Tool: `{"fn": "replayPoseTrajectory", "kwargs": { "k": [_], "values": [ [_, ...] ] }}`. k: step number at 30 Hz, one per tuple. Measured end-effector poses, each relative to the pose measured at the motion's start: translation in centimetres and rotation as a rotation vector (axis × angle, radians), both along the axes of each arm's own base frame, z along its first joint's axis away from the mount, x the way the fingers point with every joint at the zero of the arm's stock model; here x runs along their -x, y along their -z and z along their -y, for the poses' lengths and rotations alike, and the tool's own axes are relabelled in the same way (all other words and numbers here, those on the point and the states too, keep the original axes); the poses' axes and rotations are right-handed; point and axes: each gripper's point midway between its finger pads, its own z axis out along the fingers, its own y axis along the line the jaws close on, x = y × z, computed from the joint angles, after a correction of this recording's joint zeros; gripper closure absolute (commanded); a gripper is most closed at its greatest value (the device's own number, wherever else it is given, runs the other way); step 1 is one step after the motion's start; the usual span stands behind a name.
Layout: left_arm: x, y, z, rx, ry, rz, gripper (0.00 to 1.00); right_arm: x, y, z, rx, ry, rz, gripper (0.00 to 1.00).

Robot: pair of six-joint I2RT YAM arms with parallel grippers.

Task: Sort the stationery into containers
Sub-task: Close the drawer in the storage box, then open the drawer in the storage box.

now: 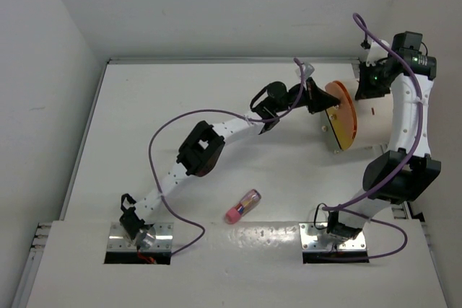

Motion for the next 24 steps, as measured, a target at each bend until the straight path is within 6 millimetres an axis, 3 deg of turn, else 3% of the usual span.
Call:
{"fn": "replayPoseTrajectory", "kwargs": {
  "k": [7, 11, 13, 16, 21, 24],
  "values": [
    [-0.3, 0.3, 0.6, 0.030, -0.024, 0.017, 0.70, 0.3, 0.1, -0.3, -0.016, -0.006, -0.018, 0.99],
    [-0.4, 0.7, 0.8, 0.035, -0.036, 0.034, 0.49, 0.6, 0.1, -0.4, -0.022, -0.009, -0.029, 0.99],
    [0.1, 2.0, 1.2, 0.000, -0.015, 0.022, 0.44, 0.6, 0.1, -0.5, -0.024, -0.012, -0.030, 0.99],
    [1.3, 5.1, 2.2, -0.063, 0.018, -0.001, 0.43, 0.6, 0.1, -0.5, -0.024, -0.013, -0.032, 0.99],
    [2.7, 6.9, 2.7, -0.085, 0.050, 0.004, 0.46, 0.6, 0.1, -0.4, -0.023, -0.013, -0.033, 0.99],
    [3.1, 10.4, 2.4, -0.148, 0.053, -0.031, 0.52, 0.6, 0.1, -0.4, -0.024, -0.014, -0.034, 0.99]
  ]
}}
